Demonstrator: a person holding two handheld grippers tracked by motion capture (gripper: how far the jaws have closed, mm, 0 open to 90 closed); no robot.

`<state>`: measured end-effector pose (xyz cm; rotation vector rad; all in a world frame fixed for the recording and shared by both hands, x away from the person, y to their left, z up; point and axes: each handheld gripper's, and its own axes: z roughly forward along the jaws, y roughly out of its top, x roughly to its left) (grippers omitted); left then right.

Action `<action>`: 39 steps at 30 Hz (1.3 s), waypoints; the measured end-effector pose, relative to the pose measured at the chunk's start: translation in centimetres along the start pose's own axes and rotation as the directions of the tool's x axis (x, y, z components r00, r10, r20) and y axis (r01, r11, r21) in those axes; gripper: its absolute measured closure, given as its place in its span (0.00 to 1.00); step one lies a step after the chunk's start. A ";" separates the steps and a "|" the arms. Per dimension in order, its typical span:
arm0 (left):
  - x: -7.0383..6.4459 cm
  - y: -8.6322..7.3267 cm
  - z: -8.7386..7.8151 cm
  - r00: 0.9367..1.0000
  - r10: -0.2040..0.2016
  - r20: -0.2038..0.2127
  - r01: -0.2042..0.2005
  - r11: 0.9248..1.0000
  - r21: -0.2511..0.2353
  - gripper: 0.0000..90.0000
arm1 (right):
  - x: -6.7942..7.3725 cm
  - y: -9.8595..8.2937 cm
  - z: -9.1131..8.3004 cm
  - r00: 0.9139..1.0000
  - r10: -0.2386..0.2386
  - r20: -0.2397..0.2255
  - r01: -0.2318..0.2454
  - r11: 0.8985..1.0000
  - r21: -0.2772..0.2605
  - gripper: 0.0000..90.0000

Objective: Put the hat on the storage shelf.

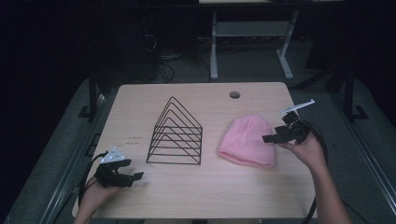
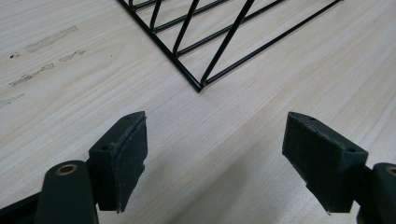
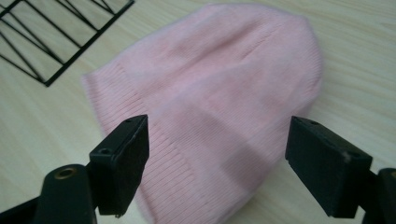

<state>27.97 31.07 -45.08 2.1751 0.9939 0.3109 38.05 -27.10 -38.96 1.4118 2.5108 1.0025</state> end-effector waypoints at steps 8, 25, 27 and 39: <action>0.0 0.0 0.0 1.000 -0.002 -0.003 0.002 1.000 0.006 0.25 | -2.2 1.8 1.5 0.999 0.038 0.037 -0.039 0.998 0.049 0.25; 0.1 0.0 0.0 1.000 0.017 -0.005 -0.017 1.000 0.012 0.25 | -4.5 3.7 4.9 0.989 0.114 0.098 -0.127 0.982 0.137 0.32; 0.1 0.0 0.0 1.000 0.018 -0.005 -0.018 1.000 0.010 0.25 | -4.6 3.7 5.1 0.989 0.116 0.097 -0.129 0.982 0.139 0.32; 0.0 0.0 0.0 1.000 0.021 -0.006 -0.021 1.000 0.015 0.25 | -5.0 3.3 7.3 0.979 0.194 0.066 -0.202 0.968 0.150 0.42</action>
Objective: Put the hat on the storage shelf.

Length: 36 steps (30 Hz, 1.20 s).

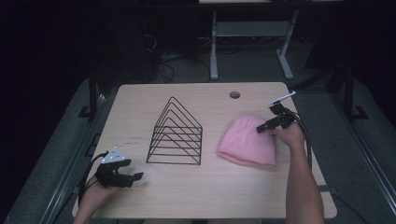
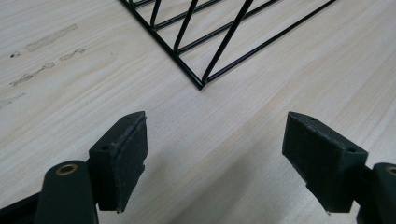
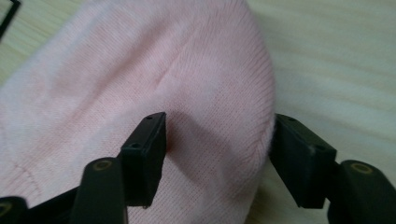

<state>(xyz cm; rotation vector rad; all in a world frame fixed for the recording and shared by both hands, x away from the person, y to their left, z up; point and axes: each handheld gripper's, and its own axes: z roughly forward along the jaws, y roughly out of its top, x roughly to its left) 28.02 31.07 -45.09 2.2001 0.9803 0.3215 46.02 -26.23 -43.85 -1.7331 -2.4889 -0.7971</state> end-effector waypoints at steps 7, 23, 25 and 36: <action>0.0 0.0 0.0 1.000 -0.004 0.000 0.004 1.000 0.009 0.25 | -0.2 -0.6 1.0 0.998 0.046 -0.052 -0.046 0.999 0.004 0.66; 0.1 0.0 0.1 1.000 0.008 0.000 -0.008 1.000 0.021 0.25 | 1.2 -0.4 -2.4 0.983 -0.061 -0.174 0.045 0.995 -0.093 0.85; 0.1 0.0 0.1 1.000 0.007 0.000 -0.007 1.000 0.018 0.25 | 1.5 -0.2 -3.1 0.980 -0.076 -0.182 0.058 0.993 -0.103 0.85; 0.1 0.0 -0.1 1.000 0.004 0.006 -0.004 1.000 0.011 0.25 | 3.6 0.5 -7.1 0.965 -0.183 -0.187 0.150 0.972 -0.181 0.85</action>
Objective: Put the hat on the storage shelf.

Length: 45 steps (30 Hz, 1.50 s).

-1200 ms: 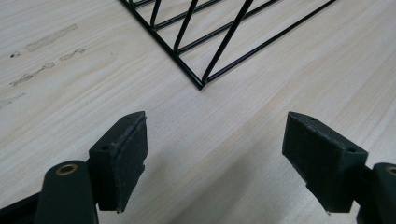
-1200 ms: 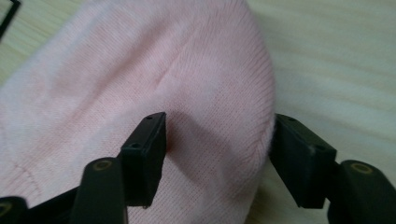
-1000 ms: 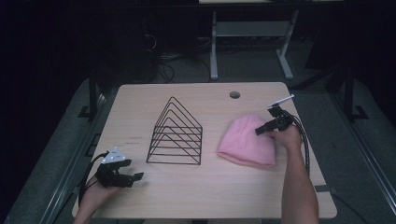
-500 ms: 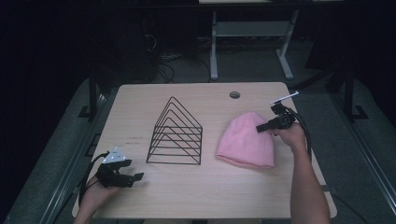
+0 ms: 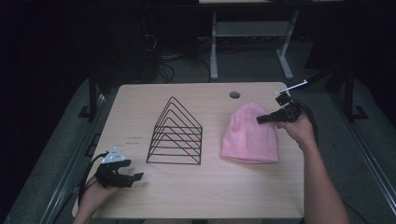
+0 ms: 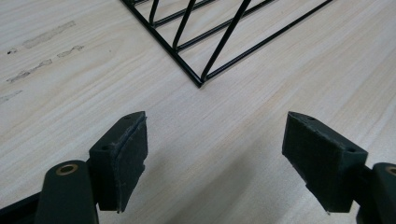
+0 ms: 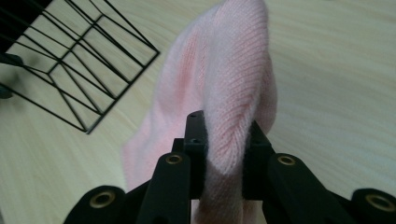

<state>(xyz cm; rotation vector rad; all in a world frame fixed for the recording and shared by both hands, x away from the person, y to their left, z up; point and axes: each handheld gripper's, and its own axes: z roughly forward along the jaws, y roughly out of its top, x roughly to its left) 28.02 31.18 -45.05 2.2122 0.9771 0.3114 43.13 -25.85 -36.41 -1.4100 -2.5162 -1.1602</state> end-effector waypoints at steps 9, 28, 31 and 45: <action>-0.3 0.2 -0.4 1.000 -0.011 0.020 0.011 1.000 -0.006 0.25 | 3.5 1.6 -3.5 0.995 -0.102 0.005 0.102 0.994 -0.047 0.85; -0.7 2.8 -2.6 0.997 0.006 0.074 -0.004 1.000 -0.024 0.25 | 9.5 4.3 -8.1 0.962 -0.273 0.020 0.273 0.955 -0.119 0.85; -0.7 3.3 -3.1 0.996 0.007 0.084 -0.005 1.000 -0.028 0.25 | 10.5 4.9 -8.6 0.955 -0.295 0.023 0.295 0.947 -0.125 0.85; -0.5 5.8 -5.7 0.993 0.039 0.116 -0.038 0.999 -0.015 0.25 | 15.3 8.2 -9.5 0.919 -0.395 0.002 0.391 0.908 -0.152 0.85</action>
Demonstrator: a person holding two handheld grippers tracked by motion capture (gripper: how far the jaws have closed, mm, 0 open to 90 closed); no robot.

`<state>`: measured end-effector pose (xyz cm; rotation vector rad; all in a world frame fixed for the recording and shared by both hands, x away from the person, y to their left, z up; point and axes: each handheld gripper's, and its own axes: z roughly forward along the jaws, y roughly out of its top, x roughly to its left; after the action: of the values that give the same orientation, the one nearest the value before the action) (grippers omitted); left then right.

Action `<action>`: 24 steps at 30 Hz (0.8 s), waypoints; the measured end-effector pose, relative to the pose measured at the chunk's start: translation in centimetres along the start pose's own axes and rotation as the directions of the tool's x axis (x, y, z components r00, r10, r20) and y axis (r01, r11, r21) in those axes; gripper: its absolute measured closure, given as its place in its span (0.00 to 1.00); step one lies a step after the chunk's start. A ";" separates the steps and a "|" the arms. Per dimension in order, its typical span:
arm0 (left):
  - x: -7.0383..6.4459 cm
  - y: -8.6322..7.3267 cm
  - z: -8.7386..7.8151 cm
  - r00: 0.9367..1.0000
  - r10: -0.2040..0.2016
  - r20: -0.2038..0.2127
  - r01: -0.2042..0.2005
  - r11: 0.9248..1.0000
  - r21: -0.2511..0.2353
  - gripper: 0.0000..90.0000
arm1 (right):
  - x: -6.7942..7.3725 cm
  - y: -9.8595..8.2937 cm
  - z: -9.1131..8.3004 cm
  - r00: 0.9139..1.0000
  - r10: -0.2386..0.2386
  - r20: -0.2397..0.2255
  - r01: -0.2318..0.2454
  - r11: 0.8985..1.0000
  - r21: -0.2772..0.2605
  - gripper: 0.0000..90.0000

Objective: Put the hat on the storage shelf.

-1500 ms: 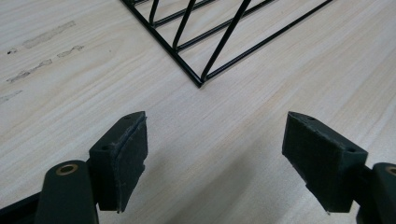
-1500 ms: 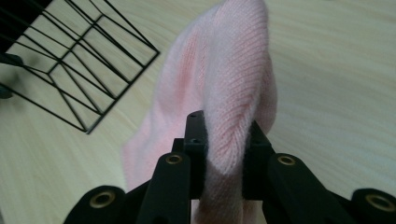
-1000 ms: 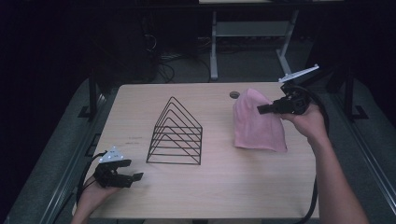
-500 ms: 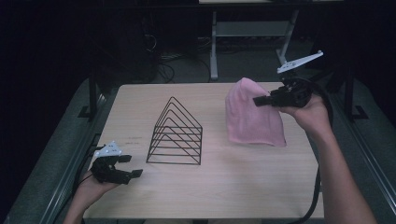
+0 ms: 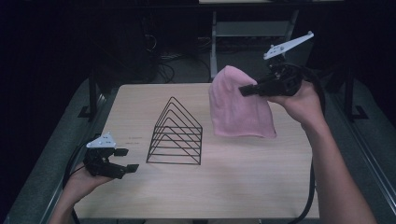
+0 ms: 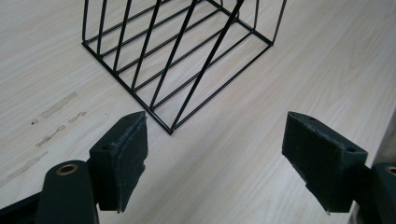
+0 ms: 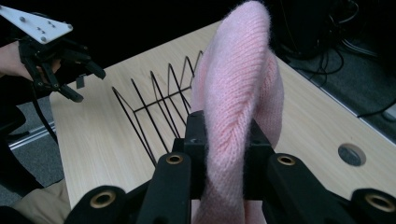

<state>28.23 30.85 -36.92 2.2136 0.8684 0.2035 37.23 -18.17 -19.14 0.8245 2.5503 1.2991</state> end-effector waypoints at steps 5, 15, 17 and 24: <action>0.2 0.7 -0.7 1.000 0.000 0.004 0.000 1.000 0.006 0.25 | 1.0 1.6 0.2 0.999 -0.029 -0.017 0.029 1.000 -0.006 0.85; 0.4 2.0 -1.3 1.000 0.008 0.019 -0.008 1.000 0.011 0.25 | 3.0 4.9 0.1 0.994 -0.103 -0.040 0.102 0.994 -0.028 0.85; 0.4 2.3 -1.3 1.000 0.007 0.023 -0.007 1.000 0.007 0.25 | 3.2 5.3 0.2 0.993 -0.113 -0.046 0.112 0.993 -0.031 0.85; 0.3 3.3 -1.8 0.999 0.031 0.032 -0.031 0.999 0.007 0.25 | 4.3 7.0 0.7 0.987 -0.149 -0.061 0.147 0.989 -0.033 0.85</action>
<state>29.48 30.45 -33.35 2.2327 0.8189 0.1792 36.71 -12.06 -13.60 0.5850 2.5793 1.3318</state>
